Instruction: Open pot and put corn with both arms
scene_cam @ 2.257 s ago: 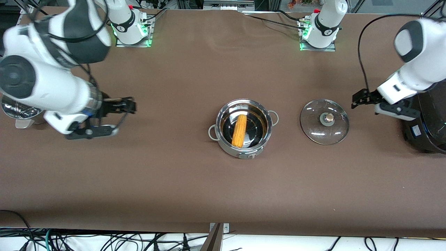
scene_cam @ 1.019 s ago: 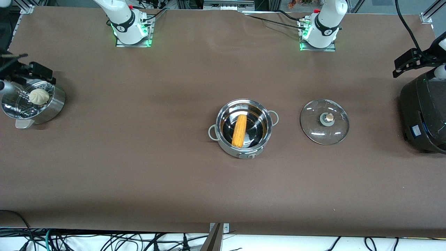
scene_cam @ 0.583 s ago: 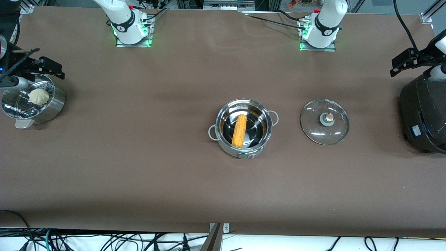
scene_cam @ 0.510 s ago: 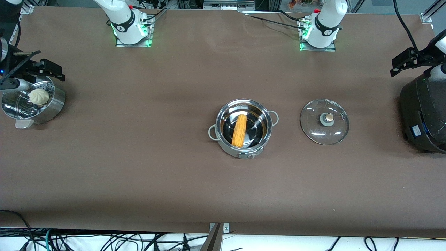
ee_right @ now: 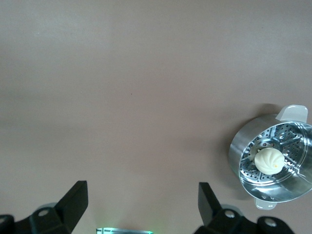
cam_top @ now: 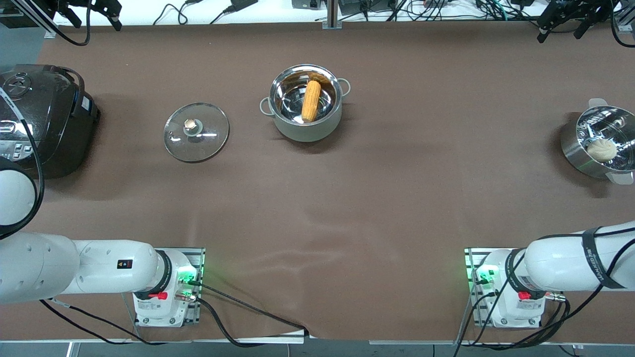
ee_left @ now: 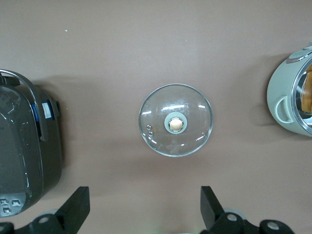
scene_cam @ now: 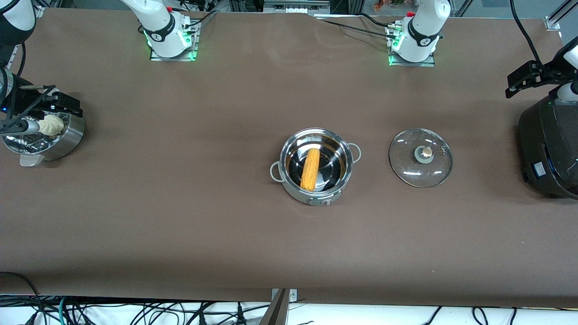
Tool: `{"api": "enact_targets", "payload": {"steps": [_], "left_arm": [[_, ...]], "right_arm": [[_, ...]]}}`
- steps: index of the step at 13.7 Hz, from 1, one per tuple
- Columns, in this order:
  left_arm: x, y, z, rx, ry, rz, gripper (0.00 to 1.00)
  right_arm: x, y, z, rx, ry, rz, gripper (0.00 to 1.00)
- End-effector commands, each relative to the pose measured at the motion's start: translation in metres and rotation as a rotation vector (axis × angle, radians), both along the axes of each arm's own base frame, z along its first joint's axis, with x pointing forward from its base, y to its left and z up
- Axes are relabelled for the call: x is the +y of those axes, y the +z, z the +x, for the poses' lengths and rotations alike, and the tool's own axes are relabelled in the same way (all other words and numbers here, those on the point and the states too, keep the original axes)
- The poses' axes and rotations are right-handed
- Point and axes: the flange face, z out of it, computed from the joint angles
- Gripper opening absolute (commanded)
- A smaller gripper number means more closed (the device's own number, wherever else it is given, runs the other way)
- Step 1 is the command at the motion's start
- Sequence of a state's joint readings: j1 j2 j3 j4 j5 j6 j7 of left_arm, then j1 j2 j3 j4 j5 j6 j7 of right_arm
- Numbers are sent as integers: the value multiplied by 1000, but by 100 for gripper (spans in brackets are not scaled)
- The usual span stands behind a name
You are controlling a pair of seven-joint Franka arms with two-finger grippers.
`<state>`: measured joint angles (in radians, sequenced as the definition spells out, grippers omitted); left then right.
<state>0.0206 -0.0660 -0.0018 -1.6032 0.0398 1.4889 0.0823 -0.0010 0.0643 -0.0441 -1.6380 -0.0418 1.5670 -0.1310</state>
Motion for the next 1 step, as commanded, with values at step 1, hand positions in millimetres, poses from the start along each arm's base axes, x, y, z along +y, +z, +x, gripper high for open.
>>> {"api": "enact_targets", "payload": {"steps": [1], "left_arm": [[-1, 6, 2, 5, 9, 18, 100]], "right_arm": [[-6, 2, 3, 4, 4, -9, 100]]}}
